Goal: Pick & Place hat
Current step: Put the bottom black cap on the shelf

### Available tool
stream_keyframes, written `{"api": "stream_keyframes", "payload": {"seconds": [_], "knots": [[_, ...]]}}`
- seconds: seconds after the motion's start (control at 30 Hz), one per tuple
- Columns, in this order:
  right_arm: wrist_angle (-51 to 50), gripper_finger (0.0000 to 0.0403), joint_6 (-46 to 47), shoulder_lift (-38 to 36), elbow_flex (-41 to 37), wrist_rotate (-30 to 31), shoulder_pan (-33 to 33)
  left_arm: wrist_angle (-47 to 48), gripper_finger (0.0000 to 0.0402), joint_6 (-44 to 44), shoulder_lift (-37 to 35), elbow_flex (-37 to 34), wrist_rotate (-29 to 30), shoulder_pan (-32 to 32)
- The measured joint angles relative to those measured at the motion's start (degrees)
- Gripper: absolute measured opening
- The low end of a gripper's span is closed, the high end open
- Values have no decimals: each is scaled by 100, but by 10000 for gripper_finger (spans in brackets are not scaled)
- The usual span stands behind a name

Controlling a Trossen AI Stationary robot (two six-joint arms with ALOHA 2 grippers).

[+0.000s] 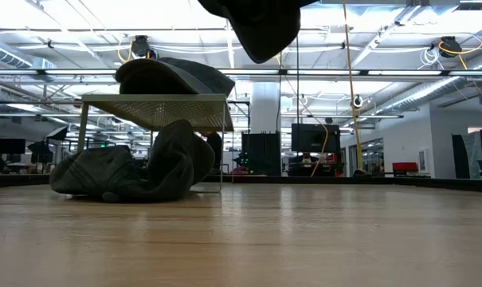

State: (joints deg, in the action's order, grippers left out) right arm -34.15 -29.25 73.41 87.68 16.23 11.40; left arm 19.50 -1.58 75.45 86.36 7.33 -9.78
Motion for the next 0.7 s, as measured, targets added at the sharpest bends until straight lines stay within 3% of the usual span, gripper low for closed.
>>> {"api": "stream_keyframes", "payload": {"seconds": [0.3, 0.7], "knots": [[-129, 5, -1, 0, 0, 7, -2, 567, 257, 41, 183, 311, 7, 0], [-57, 5, -12, -2, 0, 2, -2, 723, 76, -44, 181, 311, 9, 0]]}}
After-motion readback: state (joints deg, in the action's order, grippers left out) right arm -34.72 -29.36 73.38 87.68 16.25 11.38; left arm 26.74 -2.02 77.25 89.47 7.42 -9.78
